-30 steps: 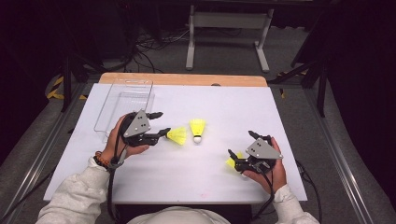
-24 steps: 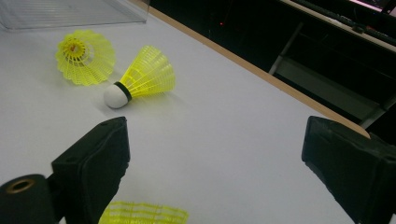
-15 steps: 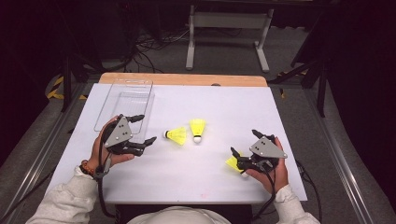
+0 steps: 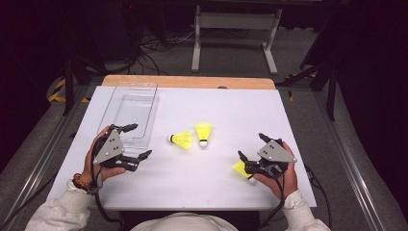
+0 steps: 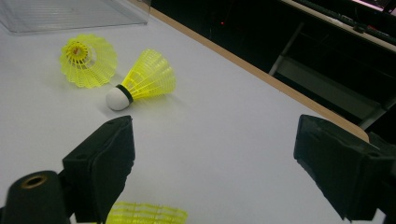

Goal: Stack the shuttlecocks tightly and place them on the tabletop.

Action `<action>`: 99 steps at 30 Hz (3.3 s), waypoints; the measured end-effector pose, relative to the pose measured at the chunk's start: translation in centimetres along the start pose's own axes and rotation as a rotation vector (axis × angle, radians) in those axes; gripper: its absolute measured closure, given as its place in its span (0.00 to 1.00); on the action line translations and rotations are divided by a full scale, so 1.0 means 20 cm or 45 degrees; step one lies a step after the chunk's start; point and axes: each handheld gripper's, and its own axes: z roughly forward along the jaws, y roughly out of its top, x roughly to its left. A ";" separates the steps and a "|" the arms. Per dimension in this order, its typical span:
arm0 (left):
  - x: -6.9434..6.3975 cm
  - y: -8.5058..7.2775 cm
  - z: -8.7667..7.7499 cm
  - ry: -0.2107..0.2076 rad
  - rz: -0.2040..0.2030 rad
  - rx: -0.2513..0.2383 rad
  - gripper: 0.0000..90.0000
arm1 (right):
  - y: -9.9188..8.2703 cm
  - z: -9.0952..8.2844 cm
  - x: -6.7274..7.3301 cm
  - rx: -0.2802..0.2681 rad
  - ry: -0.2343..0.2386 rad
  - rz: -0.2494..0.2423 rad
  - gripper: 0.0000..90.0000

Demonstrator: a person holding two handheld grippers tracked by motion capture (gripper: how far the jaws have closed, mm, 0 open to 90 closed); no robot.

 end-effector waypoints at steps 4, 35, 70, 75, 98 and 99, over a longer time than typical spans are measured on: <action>-0.01 -0.04 -0.04 0.016 -0.020 -0.017 0.11 | 0.01 0.00 0.00 -0.010 0.016 0.011 0.15; -0.04 -0.31 -0.25 -0.023 -0.208 -0.004 0.09 | 0.33 0.31 0.11 0.087 0.359 -0.042 0.17; -0.04 -0.32 -0.21 -0.056 -0.192 0.036 0.09 | 0.40 1.00 0.06 0.527 0.609 -0.111 0.45; -0.04 -0.32 -0.21 -0.066 -0.190 0.044 0.08 | 0.39 1.01 0.06 0.544 0.641 -0.086 0.60; -0.05 -0.31 -0.20 -0.072 -0.180 0.065 0.08 | 0.47 0.82 -0.01 0.418 0.708 -0.031 1.00; -0.05 -0.31 -0.20 -0.072 -0.180 0.065 0.08 | 0.47 0.82 -0.01 0.418 0.716 -0.036 1.00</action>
